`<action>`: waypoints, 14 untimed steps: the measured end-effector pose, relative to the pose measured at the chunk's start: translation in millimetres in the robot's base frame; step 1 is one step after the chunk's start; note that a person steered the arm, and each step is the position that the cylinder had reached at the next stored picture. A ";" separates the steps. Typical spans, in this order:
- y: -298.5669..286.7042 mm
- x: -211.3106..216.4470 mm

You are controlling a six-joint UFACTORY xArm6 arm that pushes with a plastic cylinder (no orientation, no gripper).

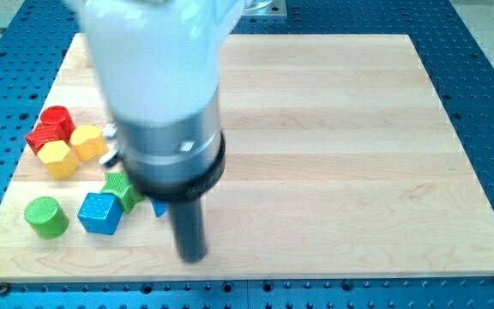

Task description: Adjust the red blockshexagon and green circle in a diagonal line

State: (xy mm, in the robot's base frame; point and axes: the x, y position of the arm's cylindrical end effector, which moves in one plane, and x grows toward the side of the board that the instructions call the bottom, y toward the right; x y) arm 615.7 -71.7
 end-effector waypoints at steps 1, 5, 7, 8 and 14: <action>-79.0 3.1; -124.2 -36.2; -189.3 -37.6; -152.0 -46.8; -224.5 -61.6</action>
State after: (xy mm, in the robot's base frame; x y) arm 554.2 -296.3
